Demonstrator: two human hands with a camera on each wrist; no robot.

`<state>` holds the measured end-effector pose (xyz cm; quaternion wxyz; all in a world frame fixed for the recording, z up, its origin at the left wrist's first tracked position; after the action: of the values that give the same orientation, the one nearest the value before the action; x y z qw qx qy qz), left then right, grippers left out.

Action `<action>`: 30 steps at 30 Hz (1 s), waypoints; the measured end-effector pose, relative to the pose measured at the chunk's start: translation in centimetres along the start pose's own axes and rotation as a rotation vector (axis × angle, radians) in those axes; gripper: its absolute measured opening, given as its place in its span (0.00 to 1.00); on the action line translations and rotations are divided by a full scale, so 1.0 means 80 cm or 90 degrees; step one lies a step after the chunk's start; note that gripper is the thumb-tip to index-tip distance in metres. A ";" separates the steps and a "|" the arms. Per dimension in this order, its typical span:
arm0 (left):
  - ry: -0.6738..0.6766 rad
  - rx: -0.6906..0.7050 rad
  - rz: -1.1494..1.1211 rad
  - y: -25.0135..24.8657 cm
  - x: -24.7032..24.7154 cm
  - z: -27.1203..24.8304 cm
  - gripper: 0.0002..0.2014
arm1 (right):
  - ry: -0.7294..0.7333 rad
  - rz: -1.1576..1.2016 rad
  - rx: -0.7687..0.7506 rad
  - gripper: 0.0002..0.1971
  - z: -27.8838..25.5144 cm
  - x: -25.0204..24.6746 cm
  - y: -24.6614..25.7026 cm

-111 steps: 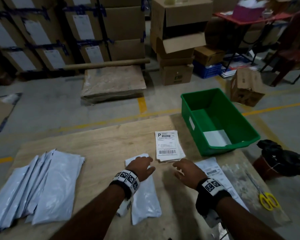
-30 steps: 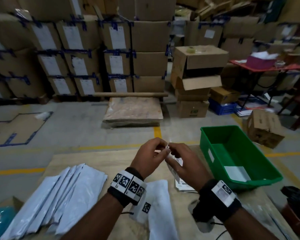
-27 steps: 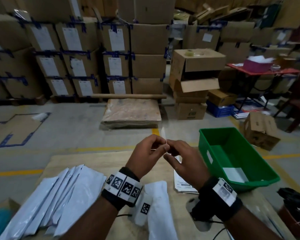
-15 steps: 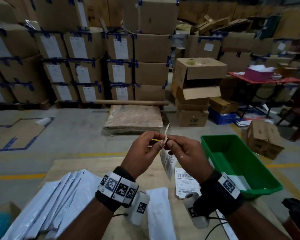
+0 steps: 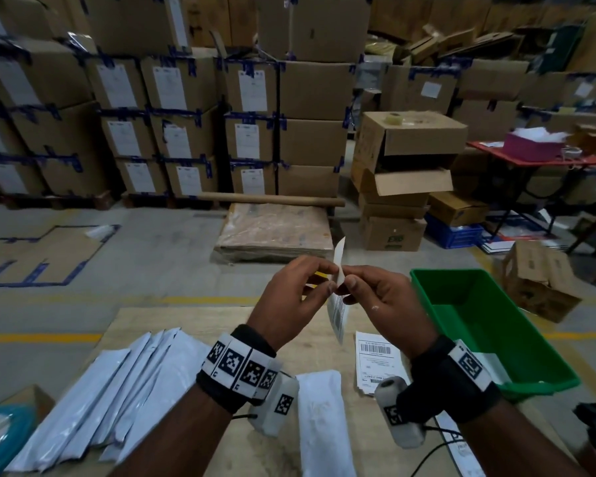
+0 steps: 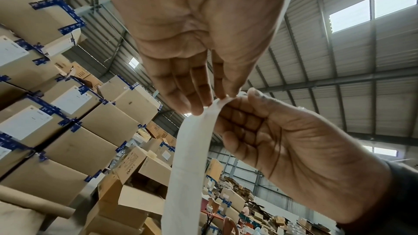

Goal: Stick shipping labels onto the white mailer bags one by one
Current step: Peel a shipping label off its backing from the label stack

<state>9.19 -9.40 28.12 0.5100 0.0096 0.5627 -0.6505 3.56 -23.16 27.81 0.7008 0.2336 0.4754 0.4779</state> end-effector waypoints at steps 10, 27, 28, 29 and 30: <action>-0.013 0.003 -0.029 -0.001 -0.005 0.002 0.13 | -0.015 -0.012 0.015 0.13 0.006 -0.004 -0.008; -0.009 -0.014 -0.092 0.002 -0.003 0.007 0.14 | -0.012 -0.238 -0.019 0.11 0.003 -0.008 0.029; -0.007 -0.015 -0.092 0.002 -0.003 0.007 0.12 | -0.009 -0.247 -0.022 0.11 0.003 -0.008 0.031; -0.006 -0.015 -0.093 0.001 -0.003 0.007 0.10 | -0.005 -0.253 -0.024 0.11 0.004 -0.008 0.032; -0.008 -0.015 -0.093 0.001 -0.004 0.007 0.10 | -0.003 -0.255 -0.024 0.11 0.004 -0.008 0.033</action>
<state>9.72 -9.65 28.44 0.4644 -0.0415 0.5662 -0.6797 2.59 -22.53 30.29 0.7873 0.1226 0.5014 0.3373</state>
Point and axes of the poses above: each hand's wrist, its own z-axis towards the middle knuckle, its own x-axis out of the palm, y = z × x, the point moved 7 cm from there along z, towards the middle knuckle, and after that the axes turned 14 degrees about y, right-handed, at the moved point
